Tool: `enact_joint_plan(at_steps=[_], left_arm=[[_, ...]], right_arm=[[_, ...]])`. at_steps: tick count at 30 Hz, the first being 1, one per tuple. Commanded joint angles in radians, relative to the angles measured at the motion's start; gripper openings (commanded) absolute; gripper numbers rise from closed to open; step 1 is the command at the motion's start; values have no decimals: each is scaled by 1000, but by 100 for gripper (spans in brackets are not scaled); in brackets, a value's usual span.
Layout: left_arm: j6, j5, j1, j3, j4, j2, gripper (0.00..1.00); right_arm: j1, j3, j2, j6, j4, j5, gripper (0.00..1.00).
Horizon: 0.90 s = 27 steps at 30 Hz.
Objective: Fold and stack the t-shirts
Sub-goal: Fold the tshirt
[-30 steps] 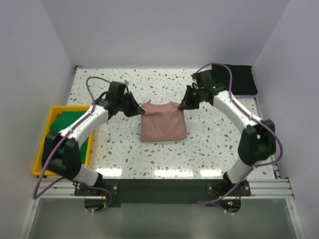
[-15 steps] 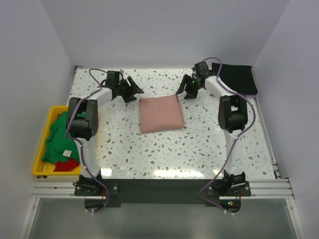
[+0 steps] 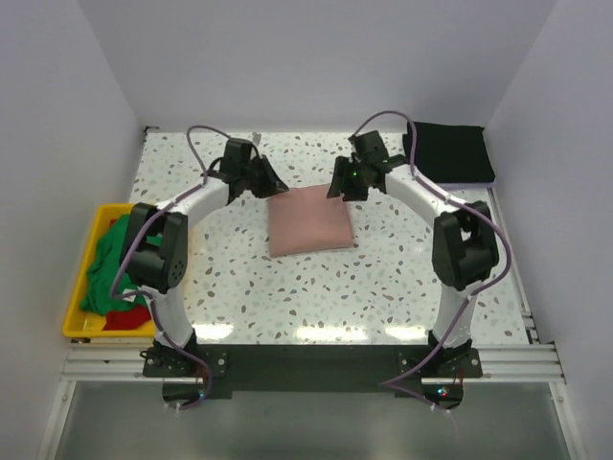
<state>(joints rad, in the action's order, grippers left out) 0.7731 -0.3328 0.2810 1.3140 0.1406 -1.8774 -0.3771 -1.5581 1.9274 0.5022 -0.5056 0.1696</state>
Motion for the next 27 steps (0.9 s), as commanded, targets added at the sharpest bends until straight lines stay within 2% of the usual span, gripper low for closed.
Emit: enact_joint_plan(at_steps=[1,6,14,22,27], left_arm=[[-21,44,38,5,5,-21,12],[-38,87,21,71,19,-124,10],[-34,41,-72,156,10,-270,11],[-35,-17,-95,182,2,-264,20],[-75,-15,-62,189,34,-163,30]], right_arm=[[-48,74,4,-28,38,-53,53],[-51,190,12,-36,67,-48,48],[-51,305,28,-68,70,-45,42],[-46,326,-30,-71,72,-12,42],[-5,308,-123,-36,87,54,52]])
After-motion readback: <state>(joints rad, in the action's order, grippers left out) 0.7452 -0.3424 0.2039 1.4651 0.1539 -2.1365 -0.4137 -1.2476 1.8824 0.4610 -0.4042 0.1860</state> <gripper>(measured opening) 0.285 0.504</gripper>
